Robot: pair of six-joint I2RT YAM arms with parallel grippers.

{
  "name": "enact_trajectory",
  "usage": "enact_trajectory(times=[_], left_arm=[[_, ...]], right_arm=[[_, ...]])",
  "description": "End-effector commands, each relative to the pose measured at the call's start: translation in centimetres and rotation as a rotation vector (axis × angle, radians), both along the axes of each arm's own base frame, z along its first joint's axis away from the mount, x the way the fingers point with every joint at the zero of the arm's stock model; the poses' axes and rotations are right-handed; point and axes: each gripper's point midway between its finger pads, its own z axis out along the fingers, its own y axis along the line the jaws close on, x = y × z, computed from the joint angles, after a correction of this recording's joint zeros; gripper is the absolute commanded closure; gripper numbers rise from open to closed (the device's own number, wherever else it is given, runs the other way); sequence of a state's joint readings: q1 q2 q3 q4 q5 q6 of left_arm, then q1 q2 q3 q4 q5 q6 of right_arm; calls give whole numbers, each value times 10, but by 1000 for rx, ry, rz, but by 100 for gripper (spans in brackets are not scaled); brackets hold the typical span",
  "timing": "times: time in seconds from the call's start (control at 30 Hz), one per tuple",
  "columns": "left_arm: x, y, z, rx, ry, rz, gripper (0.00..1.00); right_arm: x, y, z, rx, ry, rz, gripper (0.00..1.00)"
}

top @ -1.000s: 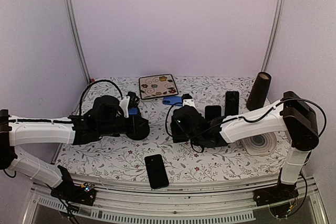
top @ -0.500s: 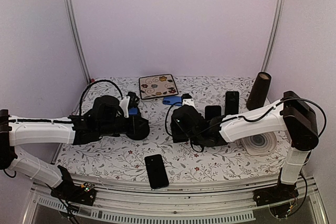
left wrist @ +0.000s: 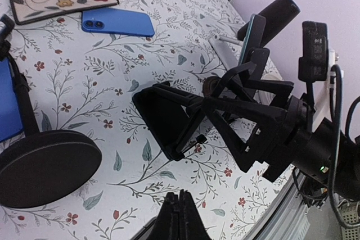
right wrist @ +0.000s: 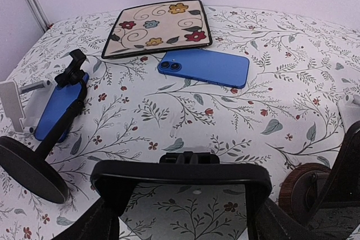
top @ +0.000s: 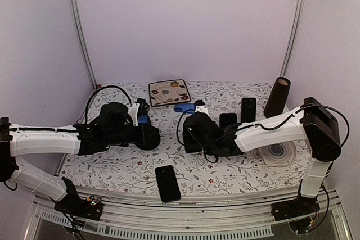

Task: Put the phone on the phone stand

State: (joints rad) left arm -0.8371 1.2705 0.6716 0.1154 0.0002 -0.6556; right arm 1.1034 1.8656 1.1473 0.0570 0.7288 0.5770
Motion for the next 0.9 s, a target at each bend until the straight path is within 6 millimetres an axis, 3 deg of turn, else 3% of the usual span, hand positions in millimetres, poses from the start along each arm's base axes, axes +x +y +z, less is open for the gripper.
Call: enact_trajectory(times=[0.0, 0.37, 0.87], left_arm=[[3, 1, -3, -3, -2, 0, 100], [3, 2, -3, -6, -2, 2, 100], [3, 1, -2, -9, -3, -1, 100]], right_arm=[[-2, 7, 1, 20, 9, -3, 25], [-2, 9, 5, 29, 15, 5, 1], [-4, 9, 25, 49, 3, 12, 1]])
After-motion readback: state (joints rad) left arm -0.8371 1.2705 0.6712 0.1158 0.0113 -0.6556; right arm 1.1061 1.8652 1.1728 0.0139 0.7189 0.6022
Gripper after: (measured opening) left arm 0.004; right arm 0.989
